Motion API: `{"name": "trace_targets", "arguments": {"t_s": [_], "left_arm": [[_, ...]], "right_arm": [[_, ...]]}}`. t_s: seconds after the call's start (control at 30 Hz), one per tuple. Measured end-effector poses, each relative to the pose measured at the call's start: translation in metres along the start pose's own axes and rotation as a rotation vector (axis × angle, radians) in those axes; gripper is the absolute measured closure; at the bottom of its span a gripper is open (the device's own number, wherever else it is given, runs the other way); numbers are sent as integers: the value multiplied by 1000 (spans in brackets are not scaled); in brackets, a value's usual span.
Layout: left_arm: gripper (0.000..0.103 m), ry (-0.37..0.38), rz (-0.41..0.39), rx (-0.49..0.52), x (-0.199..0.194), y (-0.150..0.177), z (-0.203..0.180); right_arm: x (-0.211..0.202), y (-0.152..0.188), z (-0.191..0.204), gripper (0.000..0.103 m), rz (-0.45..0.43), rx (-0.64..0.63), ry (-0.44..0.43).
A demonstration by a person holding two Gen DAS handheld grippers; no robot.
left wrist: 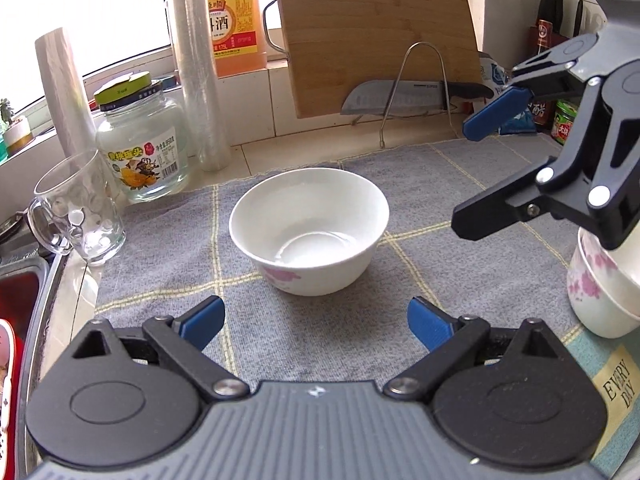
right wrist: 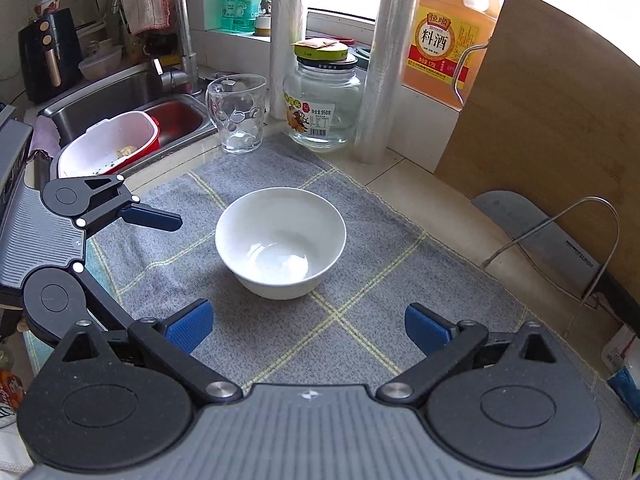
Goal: Organize plates and bowls
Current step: 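Move the right gripper to the pink-flowered white bowl and grip its rim, then lift the pink-flowered bowl and carry it toward the bowl stack with the right gripper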
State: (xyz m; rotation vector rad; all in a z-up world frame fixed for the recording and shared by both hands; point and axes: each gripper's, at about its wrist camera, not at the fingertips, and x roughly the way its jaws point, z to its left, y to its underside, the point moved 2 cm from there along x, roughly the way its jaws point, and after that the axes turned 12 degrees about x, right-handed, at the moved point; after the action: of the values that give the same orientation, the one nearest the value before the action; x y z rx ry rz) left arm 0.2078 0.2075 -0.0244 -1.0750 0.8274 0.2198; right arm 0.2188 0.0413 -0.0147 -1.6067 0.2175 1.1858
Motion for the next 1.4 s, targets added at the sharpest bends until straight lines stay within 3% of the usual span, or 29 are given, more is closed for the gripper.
{"name": "trace_targets", "arguments": {"t_s": [0.57, 1.23, 1.4], "left_arm": [[6, -1, -32, -13, 38, -11, 7], [8, 22, -84, -34, 39, -14, 15], [8, 30, -89, -43, 40, -14, 16]], "right_arm": [[78, -39, -2, 1, 84, -8, -112], [99, -51, -16, 27, 132, 64, -188], [99, -51, -14, 28, 139, 61, -190]]}}
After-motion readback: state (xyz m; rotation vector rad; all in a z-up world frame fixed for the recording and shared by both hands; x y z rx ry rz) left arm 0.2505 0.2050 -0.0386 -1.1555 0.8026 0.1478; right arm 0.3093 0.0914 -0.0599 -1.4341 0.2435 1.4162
